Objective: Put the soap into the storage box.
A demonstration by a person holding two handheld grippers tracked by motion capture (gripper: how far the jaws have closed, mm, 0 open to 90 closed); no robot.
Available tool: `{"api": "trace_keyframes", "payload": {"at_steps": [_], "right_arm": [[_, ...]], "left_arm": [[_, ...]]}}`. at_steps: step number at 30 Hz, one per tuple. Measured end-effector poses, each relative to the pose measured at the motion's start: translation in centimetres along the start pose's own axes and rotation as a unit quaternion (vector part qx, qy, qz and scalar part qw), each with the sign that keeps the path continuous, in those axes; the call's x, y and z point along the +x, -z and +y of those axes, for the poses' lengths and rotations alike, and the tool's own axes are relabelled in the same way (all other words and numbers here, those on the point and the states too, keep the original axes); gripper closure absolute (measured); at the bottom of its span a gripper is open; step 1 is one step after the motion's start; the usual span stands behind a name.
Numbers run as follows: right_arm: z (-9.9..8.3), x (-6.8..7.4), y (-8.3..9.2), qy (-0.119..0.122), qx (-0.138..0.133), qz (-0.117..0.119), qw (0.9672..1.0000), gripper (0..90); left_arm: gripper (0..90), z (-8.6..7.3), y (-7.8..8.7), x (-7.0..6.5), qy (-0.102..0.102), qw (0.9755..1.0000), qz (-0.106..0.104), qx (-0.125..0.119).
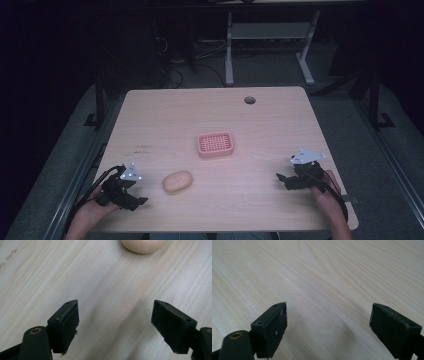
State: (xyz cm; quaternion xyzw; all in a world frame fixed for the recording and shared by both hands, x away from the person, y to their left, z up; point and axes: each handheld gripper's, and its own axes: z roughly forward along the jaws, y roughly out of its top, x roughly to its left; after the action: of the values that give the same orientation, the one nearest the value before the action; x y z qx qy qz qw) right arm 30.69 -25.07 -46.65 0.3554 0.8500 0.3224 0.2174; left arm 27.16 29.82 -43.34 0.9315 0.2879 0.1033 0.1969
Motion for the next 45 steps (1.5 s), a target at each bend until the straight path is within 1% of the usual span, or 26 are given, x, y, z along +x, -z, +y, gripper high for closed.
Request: {"api": "trace_keyframes", "payload": {"at_steps": [4,6,7,9,14,15,16,19,20,24,28,33,38,44,45], "right_arm": [[0.0,0.0,0.1,-0.002,-0.001,-0.002,1.0,13.9],[0.0,-0.1,0.1,-0.003,-0.001,-0.002,1.0,13.9],[0.0,-0.1,0.0,-0.001,0.001,-0.002,1.0,13.9],[0.0,0.0,0.1,-0.001,-0.001,-0.001,1.0,13.9],[0.0,0.0,0.1,0.0,-0.001,-0.002,1.0,13.9],[0.0,0.0,0.1,0.0,-0.001,-0.001,1.0,13.9],[0.0,0.0,0.1,0.002,-0.002,-0.002,1.0,13.9],[0.1,-0.1,0.0,0.004,-0.002,-0.002,1.0,13.9],[0.1,-0.1,0.1,0.004,-0.002,-0.002,1.0,13.9],[0.1,-0.1,0.1,0.004,-0.003,-0.002,1.0,13.8],[0.1,-0.1,0.0,0.005,-0.003,-0.001,1.0,13.9],[0.1,-0.1,0.0,0.004,-0.003,-0.001,1.0,13.9],[0.1,-0.1,0.0,0.007,-0.002,-0.001,1.0,13.9],[0.1,-0.1,0.1,0.006,-0.002,-0.002,1.0,13.9],[0.1,-0.2,0.1,0.014,0.001,-0.003,0.9999,13.9]], "left_arm": [[21.1,0.1,-0.1,0.0,0.0,1.0,-0.004,0.001],[20.8,0.1,-0.1,0.0,-0.003,1.0,-0.003,0.001],[20.1,0.1,-0.1,0.0,0.0,1.0,-0.005,0.001],[20.1,0.2,-0.1,-0.1,-0.001,1.0,-0.004,-0.002],[20.3,0.4,-0.1,-0.2,-0.01,0.9999,-0.004,-0.002],[20.3,0.5,-0.2,-0.2,-0.008,0.9999,-0.006,-0.003],[20.3,0.6,-0.3,-0.3,-0.008,0.9998,-0.014,-0.007],[20.8,0.7,-0.5,-0.4,-0.01,0.9998,-0.015,-0.009],[20.8,0.9,-0.6,-0.4,-0.014,0.9998,-0.015,-0.005],[20.8,1.3,-0.9,-0.7,-0.018,0.9997,-0.018,-0.006],[21.5,1.6,-0.9,-0.9,-0.021,0.9996,-0.013,-0.008],[21.8,2.0,-1.0,-1.1,-0.025,0.9995,-0.014,-0.012],[21.8,2.9,-1.0,-1.6,-0.034,0.9991,-0.015,-0.019],[22.5,3.5,-1.0,-1.8,-0.037,0.9989,-0.011,-0.027],[22.5,3.6,-1.0,-1.8,-0.035,0.9989,-0.012,-0.027]]}}
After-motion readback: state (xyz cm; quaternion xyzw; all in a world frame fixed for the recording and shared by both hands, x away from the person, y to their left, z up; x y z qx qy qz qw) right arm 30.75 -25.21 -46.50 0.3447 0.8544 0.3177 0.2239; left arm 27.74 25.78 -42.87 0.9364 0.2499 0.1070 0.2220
